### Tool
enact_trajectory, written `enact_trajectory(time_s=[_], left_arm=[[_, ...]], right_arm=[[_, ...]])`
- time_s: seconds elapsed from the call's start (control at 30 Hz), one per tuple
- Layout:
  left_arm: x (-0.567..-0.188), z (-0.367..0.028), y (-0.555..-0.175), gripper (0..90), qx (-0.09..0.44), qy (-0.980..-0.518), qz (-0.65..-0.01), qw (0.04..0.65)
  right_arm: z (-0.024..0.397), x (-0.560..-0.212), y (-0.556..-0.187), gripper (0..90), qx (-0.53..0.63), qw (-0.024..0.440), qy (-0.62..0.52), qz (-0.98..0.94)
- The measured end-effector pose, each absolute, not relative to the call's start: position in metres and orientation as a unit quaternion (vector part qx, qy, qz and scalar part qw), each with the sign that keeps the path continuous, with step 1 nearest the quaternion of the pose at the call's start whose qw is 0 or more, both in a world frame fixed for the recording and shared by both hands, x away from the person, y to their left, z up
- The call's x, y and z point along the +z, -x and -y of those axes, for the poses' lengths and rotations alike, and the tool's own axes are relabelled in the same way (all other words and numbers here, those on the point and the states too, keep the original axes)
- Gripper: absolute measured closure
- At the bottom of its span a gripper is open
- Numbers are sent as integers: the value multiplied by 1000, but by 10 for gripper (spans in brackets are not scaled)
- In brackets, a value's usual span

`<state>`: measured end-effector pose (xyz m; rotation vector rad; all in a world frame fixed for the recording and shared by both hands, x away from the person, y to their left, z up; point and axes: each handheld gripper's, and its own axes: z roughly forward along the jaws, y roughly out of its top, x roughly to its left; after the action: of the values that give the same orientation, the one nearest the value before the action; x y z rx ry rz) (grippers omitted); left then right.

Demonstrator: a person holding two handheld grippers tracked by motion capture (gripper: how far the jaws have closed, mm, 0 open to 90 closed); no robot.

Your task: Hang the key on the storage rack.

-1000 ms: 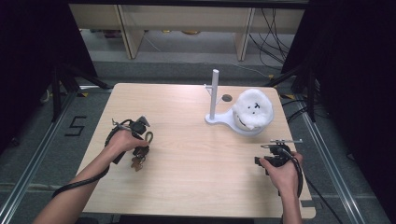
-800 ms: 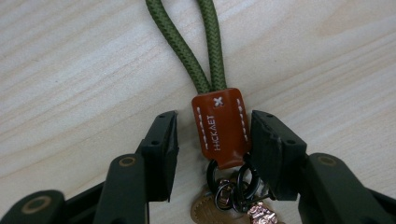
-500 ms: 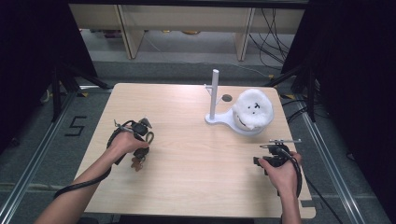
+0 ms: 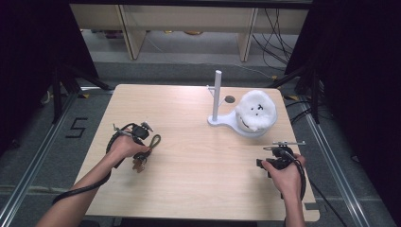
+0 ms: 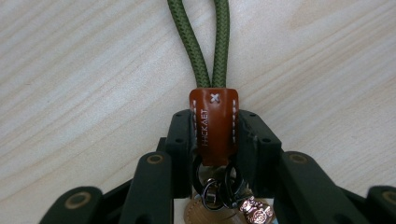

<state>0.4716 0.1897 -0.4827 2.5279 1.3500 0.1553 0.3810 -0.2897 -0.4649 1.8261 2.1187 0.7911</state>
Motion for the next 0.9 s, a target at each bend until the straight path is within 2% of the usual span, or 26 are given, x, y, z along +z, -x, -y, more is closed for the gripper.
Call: enact_trajectory(time_s=[0.23, 0.33, 0.37, 0.57, 0.77, 0.8, 0.9], left_arm=[[-484, -199, -466, 677, 58, -878, -444, 168], [-486, -200, -462, 678, 53, -867, -457, 190], [-485, -204, -463, 678, 63, -876, -438, 191], [-484, -211, -455, 679, 67, -871, -428, 232], [-481, -217, -446, 680, 77, -856, -426, 283], [-480, -219, -443, 680, 78, -854, -422, 294], [-480, -219, -436, 681, 87, -837, -423, 338]], right_arm=[[290, -467, -382, 538, 272, 114, -621, -726], [289, -466, -381, 538, 267, 124, -625, -723], [289, -466, -382, 538, 274, 117, -624, -722], [289, -464, -381, 538, 274, 116, -630, -718], [290, -466, -381, 538, 270, 130, -623, -722], [289, -465, -381, 538, 277, 115, -629, -718], [290, -465, -381, 537, 279, 114, -629, -717]])
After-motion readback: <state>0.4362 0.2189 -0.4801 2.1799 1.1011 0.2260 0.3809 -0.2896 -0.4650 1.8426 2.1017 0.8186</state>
